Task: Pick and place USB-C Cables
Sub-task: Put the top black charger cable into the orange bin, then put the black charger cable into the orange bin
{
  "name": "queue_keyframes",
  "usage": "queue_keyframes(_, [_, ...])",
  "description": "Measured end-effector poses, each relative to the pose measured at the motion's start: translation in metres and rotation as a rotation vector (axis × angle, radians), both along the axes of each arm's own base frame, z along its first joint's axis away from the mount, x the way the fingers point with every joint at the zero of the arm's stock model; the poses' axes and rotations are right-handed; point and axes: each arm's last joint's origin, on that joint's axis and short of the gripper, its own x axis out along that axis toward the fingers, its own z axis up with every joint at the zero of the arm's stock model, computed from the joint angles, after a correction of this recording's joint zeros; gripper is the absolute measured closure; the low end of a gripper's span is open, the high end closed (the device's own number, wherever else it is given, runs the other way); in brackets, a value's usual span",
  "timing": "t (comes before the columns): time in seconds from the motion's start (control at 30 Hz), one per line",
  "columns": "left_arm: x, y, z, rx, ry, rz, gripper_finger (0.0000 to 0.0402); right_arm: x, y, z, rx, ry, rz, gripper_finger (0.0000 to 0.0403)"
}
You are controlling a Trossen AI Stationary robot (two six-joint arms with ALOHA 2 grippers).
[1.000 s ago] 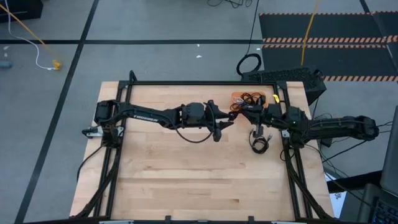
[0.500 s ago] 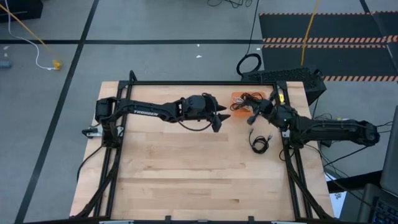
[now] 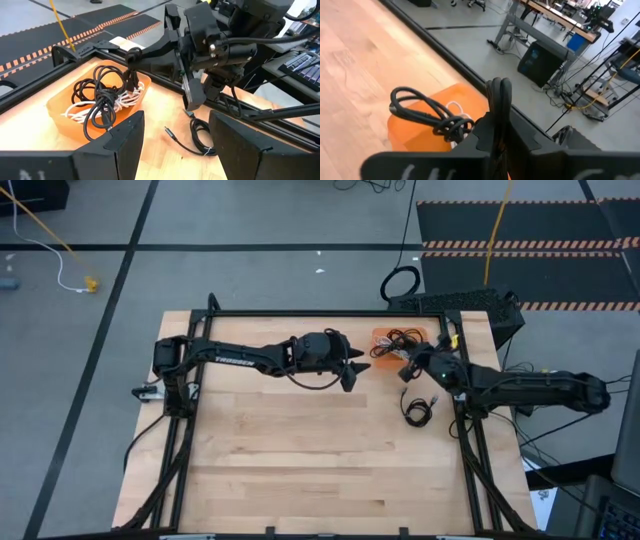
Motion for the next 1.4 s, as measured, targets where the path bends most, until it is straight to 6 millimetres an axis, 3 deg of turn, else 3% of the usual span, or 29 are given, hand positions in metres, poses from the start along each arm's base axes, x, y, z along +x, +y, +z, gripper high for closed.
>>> queue_keyframes(0.27, [0.0, 0.0, 0.0, 0.0, 0.0, -0.001, 0.0179, 0.002, -0.001, -0.006, 0.013, 0.053, 0.001, 0.0323])
queue_keyframes(0.53, [0.0, 0.0, 0.0, 0.003, 0.001, -0.002, 0.0179, 0.004, -0.001, -0.009, 0.017, 0.076, -0.001, 0.0223])
queue_keyframes(0.73, [0.0, -0.001, 0.0, 0.003, 0.004, -0.002, 0.0179, 0.01, -0.002, 0.004, 0.012, -0.129, -0.012, 0.0168])
queue_keyframes(0.97, [-0.001, -0.001, -0.003, -0.002, 0.033, -0.002, 0.0179, 0.014, -0.004, 0.027, -0.064, -0.369, -0.02, 0.0152])
queue_keyframes(1.1, [-0.001, -0.002, -0.005, -0.013, 0.057, -0.007, 0.0179, 0.014, -0.002, 0.029, -0.034, -0.431, -0.006, 0.0152])
queue_keyframes(1.4, [-0.003, -0.011, -0.012, -0.018, 0.134, -0.074, 0.0179, 0.019, 0.016, 0.007, 0.455, -0.499, 0.244, 0.0152])
